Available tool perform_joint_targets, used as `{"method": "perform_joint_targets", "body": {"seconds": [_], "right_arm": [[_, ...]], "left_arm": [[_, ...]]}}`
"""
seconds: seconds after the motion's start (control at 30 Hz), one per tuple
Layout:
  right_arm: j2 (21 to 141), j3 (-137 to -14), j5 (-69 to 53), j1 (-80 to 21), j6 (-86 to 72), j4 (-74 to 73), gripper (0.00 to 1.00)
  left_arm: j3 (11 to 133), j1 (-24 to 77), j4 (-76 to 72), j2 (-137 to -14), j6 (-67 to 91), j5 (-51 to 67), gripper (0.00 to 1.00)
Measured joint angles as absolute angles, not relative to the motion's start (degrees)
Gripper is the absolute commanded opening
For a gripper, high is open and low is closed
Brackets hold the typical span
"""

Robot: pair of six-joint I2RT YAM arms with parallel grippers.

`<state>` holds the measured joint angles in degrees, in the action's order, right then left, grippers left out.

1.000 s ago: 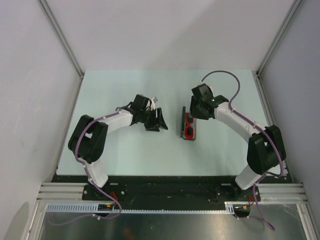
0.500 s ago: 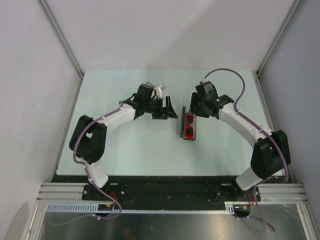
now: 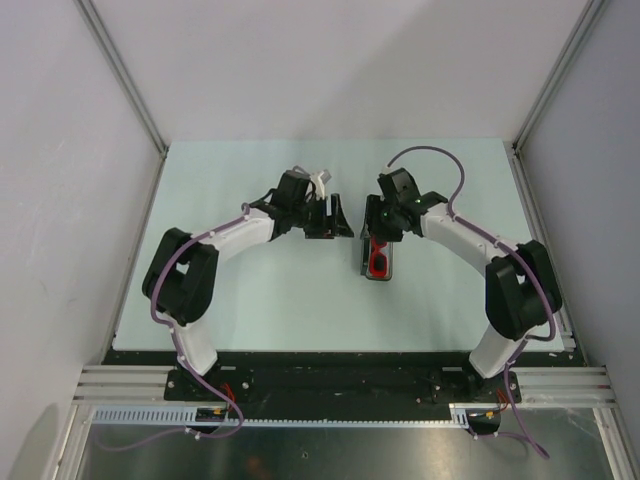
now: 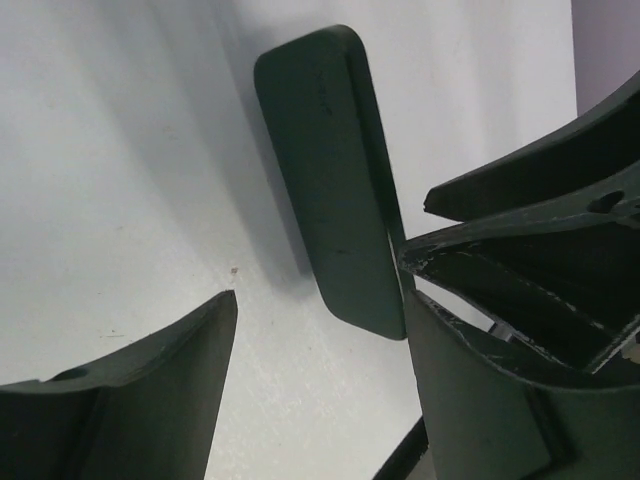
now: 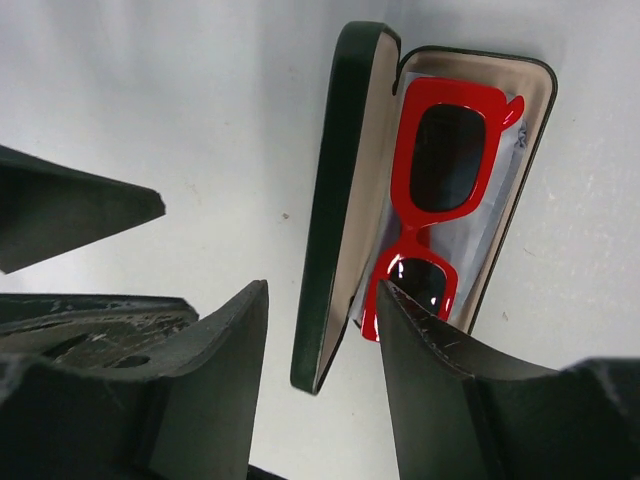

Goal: Organize the sunglasses
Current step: Close the opened sunglasses case at the center of the board.

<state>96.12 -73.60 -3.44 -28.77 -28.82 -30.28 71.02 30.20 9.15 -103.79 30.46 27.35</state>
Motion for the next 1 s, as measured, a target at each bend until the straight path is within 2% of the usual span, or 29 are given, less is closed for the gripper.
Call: {"method": "perform_joint_targets", "body": {"seconds": [0.57, 0.63, 0.77, 1.0], "right_arm": [[102.21, -74.63, -4.36, -28.47, -28.75, -29.04, 0.45], [103.35, -75.48, -4.01, -28.49, -28.67, -29.50, 0.41], [103.72, -76.49, -3.88, -28.49, -28.51, -30.04, 0.22], [103.88, -77.36, -3.95, -28.25, -28.49, -31.48, 0.02]], "left_arm": [[68.69, 29.06, 9.10, -103.70, 30.46, 24.97, 0.73], [68.69, 29.04, 9.13, -103.70, 30.46, 24.97, 0.73], [68.66, 28.93, 9.13, -103.70, 30.46, 24.99, 0.73], [68.66, 28.62, 9.10, -103.70, 30.44, 25.02, 0.73]]}}
